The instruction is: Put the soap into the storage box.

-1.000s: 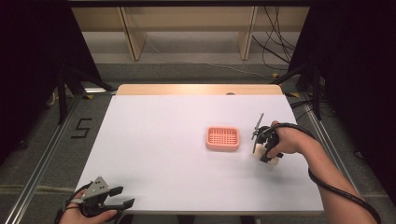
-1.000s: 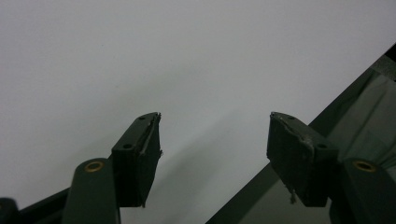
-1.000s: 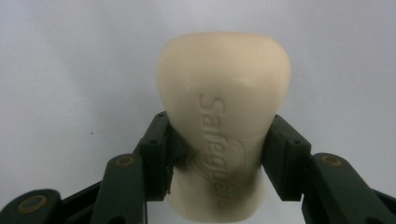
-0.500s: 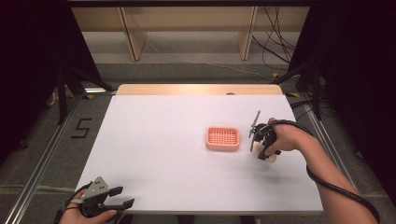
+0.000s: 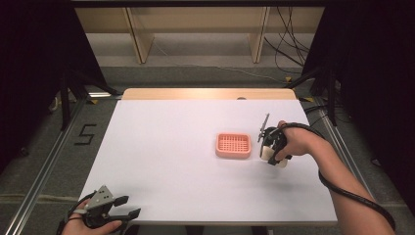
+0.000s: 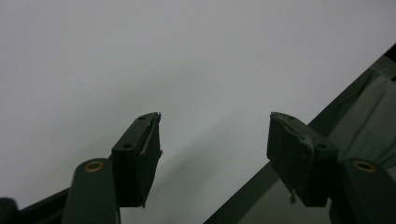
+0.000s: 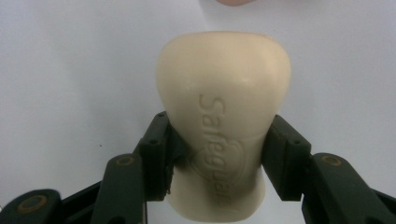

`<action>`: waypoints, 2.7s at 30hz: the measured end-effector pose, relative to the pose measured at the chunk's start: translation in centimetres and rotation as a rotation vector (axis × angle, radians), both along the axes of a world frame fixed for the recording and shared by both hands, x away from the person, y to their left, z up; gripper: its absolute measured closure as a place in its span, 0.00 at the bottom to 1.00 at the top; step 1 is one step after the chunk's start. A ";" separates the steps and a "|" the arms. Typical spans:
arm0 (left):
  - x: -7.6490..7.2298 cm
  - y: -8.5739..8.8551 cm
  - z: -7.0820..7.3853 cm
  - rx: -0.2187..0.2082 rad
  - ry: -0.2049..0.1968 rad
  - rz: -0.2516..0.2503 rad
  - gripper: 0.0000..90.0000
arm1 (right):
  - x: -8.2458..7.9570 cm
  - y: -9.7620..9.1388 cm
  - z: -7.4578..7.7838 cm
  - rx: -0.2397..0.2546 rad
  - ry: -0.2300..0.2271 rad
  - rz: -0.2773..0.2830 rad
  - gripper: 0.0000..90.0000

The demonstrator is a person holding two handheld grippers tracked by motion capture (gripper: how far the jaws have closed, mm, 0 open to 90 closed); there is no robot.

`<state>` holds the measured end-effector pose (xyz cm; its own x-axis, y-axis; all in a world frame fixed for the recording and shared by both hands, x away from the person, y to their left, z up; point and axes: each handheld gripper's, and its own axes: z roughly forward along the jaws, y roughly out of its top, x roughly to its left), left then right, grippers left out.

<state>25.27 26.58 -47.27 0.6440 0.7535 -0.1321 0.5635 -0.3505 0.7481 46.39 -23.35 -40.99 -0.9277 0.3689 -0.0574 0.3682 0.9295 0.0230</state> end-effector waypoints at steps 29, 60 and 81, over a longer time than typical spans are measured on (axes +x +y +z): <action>-0.1 0.0 0.0 -0.010 -0.006 0.005 0.38 | 0.7 1.5 0.2 -0.004 -0.015 0.057 0.56; -0.1 0.1 0.1 -0.005 0.000 -0.006 0.38 | 1.5 3.3 0.8 -0.026 -0.024 0.088 0.56; -0.1 0.1 0.1 0.001 -0.008 -0.008 0.38 | 2.4 4.2 1.0 -0.019 -0.036 0.145 0.56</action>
<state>25.17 26.68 -47.16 0.6508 0.7487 -0.1260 0.5545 -0.3553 0.7525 48.78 -19.20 -40.03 -0.9684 0.2297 -0.0972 0.2293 0.9732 0.0155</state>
